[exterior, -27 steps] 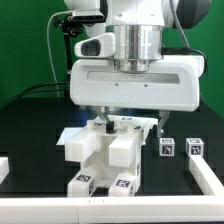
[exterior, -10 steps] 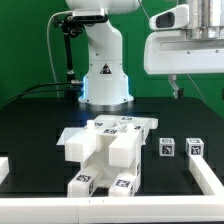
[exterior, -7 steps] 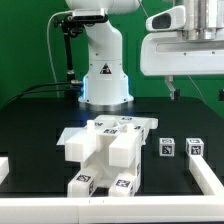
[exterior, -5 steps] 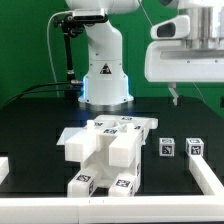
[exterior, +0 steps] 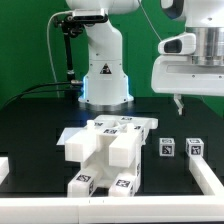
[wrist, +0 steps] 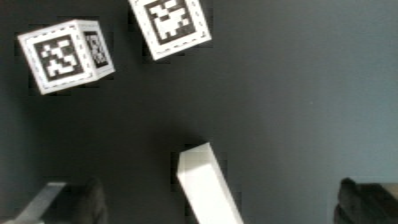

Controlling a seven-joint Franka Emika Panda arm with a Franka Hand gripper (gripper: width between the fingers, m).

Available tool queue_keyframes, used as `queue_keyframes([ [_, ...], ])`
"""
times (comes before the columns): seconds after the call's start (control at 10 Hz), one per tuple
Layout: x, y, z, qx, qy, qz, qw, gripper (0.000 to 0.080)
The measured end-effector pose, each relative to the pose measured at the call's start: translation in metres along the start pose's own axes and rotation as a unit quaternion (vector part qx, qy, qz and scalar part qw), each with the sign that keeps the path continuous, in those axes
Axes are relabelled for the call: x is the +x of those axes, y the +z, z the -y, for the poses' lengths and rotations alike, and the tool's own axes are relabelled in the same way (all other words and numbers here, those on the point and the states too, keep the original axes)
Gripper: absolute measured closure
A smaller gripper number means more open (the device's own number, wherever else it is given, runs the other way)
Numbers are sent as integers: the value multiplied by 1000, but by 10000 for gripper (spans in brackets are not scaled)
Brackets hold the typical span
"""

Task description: Assemble chair

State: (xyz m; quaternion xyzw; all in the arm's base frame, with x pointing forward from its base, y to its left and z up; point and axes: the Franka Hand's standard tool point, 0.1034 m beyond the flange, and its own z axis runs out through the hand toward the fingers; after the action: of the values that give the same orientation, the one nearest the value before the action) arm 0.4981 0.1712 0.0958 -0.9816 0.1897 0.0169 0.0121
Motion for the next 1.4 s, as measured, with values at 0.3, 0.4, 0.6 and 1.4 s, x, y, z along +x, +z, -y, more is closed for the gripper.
queue_keyframes([
  [0.3,-33,31,-1,0,-7,-13,1000,151],
  [0.4,-43,47,-5,-5,-13,-16,1000,151],
  [0.6,-52,71,-8,-12,-20,-19,1000,151],
  [1.4,-56,87,-6,-19,-25,-18,999,370],
])
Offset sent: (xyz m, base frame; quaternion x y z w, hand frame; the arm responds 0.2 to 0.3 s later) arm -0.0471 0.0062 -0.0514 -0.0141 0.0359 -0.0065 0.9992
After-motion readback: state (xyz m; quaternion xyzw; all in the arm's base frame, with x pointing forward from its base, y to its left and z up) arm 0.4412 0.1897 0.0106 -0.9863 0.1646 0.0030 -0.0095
